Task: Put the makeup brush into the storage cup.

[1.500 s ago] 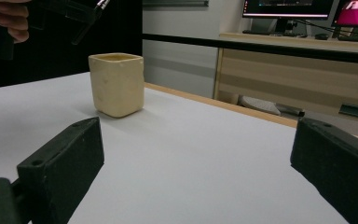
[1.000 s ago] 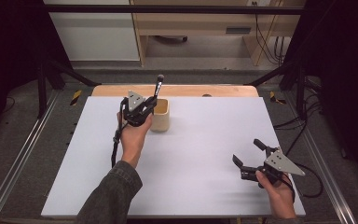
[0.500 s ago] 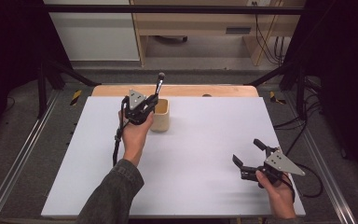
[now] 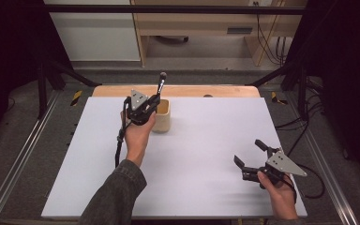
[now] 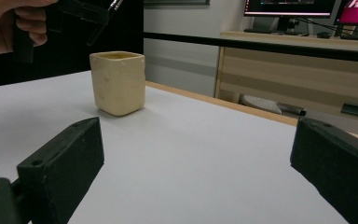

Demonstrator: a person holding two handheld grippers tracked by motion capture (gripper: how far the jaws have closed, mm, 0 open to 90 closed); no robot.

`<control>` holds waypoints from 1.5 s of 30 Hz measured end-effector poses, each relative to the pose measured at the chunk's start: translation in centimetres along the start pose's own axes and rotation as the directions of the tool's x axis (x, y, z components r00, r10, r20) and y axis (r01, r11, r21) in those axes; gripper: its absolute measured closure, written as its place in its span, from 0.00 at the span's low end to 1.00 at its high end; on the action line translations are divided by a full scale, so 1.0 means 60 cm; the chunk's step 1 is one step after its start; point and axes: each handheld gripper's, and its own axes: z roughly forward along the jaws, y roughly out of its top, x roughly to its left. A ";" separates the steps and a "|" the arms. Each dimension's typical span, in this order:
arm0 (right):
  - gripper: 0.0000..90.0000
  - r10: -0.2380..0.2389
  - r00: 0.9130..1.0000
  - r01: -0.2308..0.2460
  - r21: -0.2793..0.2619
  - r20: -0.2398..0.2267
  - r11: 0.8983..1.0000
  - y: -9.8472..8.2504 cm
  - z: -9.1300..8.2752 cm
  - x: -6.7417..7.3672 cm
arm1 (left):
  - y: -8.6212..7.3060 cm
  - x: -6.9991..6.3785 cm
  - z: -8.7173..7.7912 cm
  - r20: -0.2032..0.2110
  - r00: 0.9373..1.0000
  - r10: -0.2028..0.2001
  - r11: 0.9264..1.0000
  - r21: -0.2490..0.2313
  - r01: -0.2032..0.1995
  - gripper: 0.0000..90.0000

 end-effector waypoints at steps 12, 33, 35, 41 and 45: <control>0.03 -0.003 1.000 0.003 0.002 -0.003 1.000 -0.001 0.001 0.001 | -0.003 0.004 0.005 -0.012 1.000 0.008 1.000 -0.012 -0.008 0.88; 0.03 -0.005 1.000 0.005 0.006 -0.005 1.000 -0.001 0.001 0.001 | -0.008 0.003 0.018 -0.008 1.000 0.006 1.000 -0.021 -0.006 0.88; 0.03 -0.004 1.000 0.005 0.005 -0.005 1.000 -0.001 0.001 0.001 | -0.008 0.003 0.019 -0.009 1.000 0.006 1.000 -0.023 -0.006 0.88; 0.03 -0.002 1.000 0.002 0.006 -0.003 1.000 -0.001 0.001 0.001 | -0.009 0.009 0.021 -0.011 1.000 0.007 1.000 -0.020 -0.007 0.88; 0.03 -0.004 1.000 0.004 0.007 -0.004 1.000 -0.001 0.001 0.002 | -0.011 0.010 0.022 -0.009 1.000 0.008 1.000 -0.020 -0.009 0.88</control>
